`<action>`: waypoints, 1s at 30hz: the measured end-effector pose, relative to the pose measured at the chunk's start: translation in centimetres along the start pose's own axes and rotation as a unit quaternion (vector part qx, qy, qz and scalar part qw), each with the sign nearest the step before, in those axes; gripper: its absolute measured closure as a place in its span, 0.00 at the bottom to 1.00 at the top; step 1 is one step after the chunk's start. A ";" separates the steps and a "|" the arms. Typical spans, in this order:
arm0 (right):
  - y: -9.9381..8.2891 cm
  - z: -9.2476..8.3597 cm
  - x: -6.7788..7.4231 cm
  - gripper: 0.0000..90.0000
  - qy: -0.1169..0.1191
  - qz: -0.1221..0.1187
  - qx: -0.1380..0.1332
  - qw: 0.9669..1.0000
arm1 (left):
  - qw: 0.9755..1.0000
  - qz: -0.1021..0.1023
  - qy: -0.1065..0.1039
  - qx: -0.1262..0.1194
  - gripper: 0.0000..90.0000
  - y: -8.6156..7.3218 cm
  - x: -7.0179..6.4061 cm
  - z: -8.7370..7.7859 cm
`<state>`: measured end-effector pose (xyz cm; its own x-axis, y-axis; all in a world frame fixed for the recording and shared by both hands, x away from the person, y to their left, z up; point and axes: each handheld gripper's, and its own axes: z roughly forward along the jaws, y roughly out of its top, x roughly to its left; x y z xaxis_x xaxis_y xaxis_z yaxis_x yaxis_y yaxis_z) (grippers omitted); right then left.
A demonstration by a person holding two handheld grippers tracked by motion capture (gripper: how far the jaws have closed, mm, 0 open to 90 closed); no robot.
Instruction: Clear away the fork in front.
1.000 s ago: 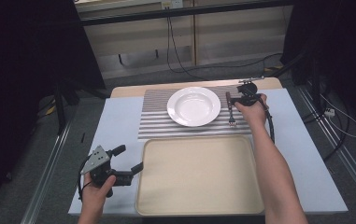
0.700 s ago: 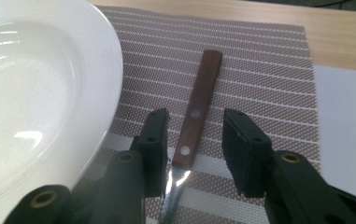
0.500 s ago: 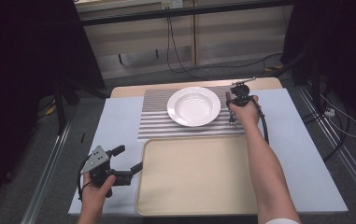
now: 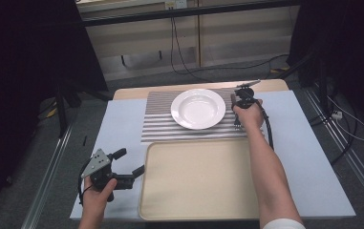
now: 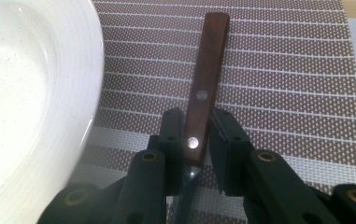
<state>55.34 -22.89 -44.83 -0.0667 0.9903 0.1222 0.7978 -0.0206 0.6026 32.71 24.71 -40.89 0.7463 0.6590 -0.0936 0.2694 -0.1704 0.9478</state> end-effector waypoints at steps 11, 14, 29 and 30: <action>0.0 0.2 0.5 0.86 -0.021 -0.037 0.001 0.999 | 1.000 -0.001 0.000 -0.003 0.04 0.1 0.0 -0.1; 0.0 -0.1 0.4 0.86 -0.019 -0.042 0.011 0.999 | 1.000 0.001 0.001 -0.003 0.04 0.1 0.1 -0.2; -1.0 -1.8 -0.7 0.86 -0.024 -0.076 0.048 0.996 | 1.000 -0.002 -0.002 -0.005 0.04 0.1 0.1 -0.1; -1.1 -1.9 -0.8 0.86 -0.022 -0.074 0.049 0.996 | 1.000 0.000 -0.002 -0.004 0.04 0.2 0.1 0.0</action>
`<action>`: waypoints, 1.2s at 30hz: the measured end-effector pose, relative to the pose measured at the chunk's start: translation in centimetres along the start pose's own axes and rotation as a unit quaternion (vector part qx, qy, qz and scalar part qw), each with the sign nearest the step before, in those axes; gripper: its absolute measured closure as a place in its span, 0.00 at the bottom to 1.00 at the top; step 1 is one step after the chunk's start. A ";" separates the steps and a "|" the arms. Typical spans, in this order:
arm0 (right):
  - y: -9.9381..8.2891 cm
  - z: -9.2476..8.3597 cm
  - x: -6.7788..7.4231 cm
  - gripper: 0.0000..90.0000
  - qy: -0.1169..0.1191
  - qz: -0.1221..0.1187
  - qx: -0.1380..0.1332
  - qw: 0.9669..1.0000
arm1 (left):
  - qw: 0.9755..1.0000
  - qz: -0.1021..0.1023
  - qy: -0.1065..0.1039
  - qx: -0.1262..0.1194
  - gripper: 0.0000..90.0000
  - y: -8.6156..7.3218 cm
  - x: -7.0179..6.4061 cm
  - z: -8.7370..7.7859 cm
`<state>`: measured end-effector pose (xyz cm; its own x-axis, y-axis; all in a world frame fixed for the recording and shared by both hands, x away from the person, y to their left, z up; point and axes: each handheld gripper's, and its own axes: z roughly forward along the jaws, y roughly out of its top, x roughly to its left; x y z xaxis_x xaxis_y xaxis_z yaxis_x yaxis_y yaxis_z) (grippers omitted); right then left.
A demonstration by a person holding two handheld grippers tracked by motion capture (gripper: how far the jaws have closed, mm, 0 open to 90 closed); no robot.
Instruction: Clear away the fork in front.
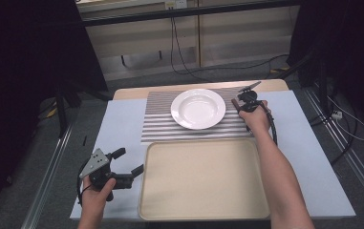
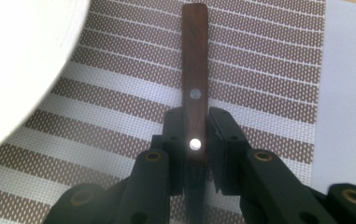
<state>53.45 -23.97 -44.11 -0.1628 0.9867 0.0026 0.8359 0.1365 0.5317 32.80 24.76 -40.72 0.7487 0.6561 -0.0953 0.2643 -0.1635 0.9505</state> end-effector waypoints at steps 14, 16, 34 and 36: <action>-0.4 0.0 -0.3 0.84 0.015 0.003 -0.009 1.000 | 1.000 0.002 -0.004 0.009 0.04 -0.1 -0.1 0.2; -0.4 0.0 -0.5 0.86 0.018 0.021 -0.008 1.000 | 1.000 0.001 -0.004 0.007 0.04 -0.1 -0.1 0.2; 1.3 0.2 0.0 0.86 0.001 -0.008 0.052 0.999 | 1.000 0.004 -0.003 0.009 0.04 -0.1 -0.1 0.2; 1.5 0.3 -0.1 0.85 0.006 -0.009 0.058 0.998 | 1.000 0.004 -0.001 0.010 0.04 -0.1 0.0 0.2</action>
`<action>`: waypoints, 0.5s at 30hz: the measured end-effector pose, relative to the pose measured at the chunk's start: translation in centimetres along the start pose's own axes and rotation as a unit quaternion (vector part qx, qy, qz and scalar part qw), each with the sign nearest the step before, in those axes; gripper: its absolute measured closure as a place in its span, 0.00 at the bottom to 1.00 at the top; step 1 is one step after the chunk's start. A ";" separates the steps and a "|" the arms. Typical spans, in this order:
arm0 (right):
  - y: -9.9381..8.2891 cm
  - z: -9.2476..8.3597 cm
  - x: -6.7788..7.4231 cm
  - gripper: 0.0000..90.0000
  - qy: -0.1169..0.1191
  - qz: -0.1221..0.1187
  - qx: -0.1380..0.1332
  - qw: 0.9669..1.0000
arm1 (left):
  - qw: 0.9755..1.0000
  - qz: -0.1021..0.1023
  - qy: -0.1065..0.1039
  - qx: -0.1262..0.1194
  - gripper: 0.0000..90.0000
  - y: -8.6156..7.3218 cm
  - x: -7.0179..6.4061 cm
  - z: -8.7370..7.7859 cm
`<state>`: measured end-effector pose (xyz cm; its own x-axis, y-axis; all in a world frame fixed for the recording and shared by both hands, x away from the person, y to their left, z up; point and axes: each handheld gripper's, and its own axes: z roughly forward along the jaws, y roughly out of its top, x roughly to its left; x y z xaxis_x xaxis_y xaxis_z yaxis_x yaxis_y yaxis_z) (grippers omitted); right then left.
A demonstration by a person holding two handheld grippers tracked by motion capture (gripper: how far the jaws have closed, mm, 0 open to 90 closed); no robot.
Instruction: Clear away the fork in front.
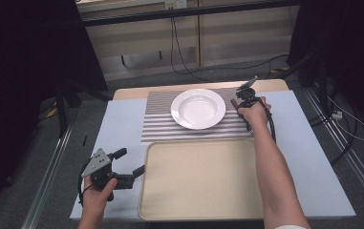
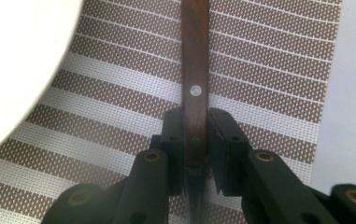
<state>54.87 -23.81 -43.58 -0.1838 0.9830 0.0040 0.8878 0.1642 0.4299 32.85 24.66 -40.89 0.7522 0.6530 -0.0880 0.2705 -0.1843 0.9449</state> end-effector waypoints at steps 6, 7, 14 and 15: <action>0.8 0.1 0.2 0.86 -0.007 0.013 0.029 0.999 | 1.000 0.000 -0.002 0.003 0.04 -0.1 0.1 0.1; 1.0 0.1 0.1 0.86 -0.007 0.019 0.034 0.999 | 1.000 -0.001 -0.003 0.002 0.04 -0.1 0.0 0.1; 1.2 0.2 -0.4 0.87 0.009 0.038 0.043 0.998 | 1.000 -0.002 -0.003 0.002 0.04 -0.1 0.0 0.1; 1.2 0.2 -0.5 0.87 0.012 0.039 0.044 0.998 | 1.000 -0.002 -0.004 0.001 0.04 -0.1 0.0 0.1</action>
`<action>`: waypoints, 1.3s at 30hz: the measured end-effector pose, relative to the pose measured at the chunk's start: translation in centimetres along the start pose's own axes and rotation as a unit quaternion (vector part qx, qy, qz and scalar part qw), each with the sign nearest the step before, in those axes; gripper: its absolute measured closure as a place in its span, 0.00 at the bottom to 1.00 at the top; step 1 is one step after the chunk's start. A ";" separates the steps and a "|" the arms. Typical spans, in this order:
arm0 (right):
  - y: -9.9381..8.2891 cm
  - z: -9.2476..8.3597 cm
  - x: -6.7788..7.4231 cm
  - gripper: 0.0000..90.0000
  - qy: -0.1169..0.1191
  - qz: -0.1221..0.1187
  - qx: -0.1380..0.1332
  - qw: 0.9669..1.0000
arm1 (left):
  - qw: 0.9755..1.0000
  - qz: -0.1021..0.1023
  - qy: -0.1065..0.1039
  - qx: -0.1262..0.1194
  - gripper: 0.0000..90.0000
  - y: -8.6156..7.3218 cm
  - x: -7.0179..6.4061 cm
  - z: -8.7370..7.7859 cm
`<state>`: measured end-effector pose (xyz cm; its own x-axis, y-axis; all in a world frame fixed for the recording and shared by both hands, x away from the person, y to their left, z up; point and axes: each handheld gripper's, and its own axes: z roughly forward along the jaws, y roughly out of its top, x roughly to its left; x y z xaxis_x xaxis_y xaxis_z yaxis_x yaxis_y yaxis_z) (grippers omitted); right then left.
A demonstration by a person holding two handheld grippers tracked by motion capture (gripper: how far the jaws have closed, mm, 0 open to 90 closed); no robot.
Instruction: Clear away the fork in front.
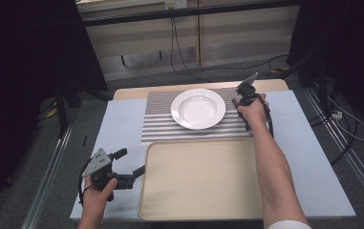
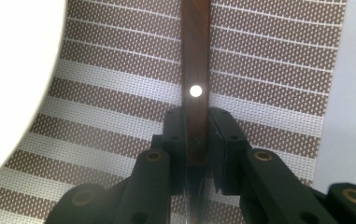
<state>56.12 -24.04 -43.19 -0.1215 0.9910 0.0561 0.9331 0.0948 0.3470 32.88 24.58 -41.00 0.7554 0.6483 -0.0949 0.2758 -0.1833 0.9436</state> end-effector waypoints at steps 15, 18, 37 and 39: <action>-0.8 -1.6 -0.4 0.87 0.024 0.012 -0.055 0.998 | 1.000 -0.003 0.005 -0.007 0.04 0.1 0.0 -0.3; -1.1 -2.5 -0.2 0.87 0.025 0.004 -0.079 0.997 | 1.000 -0.002 0.004 -0.009 0.04 0.2 0.0 -0.2; -6.2 -8.1 0.2 0.87 0.095 0.002 -0.263 0.960 | 1.000 0.004 0.007 -0.012 0.04 0.6 -0.5 0.1; -6.9 -8.4 0.1 0.87 0.113 0.009 -0.274 0.955 | 1.000 0.005 0.007 -0.011 0.04 0.6 -0.5 0.2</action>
<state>46.79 -25.35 -37.73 -0.2353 0.9405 0.2452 0.6256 -0.0465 0.7788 32.80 23.99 -40.46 0.7499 0.6567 -0.0805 0.2541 -0.1735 0.9515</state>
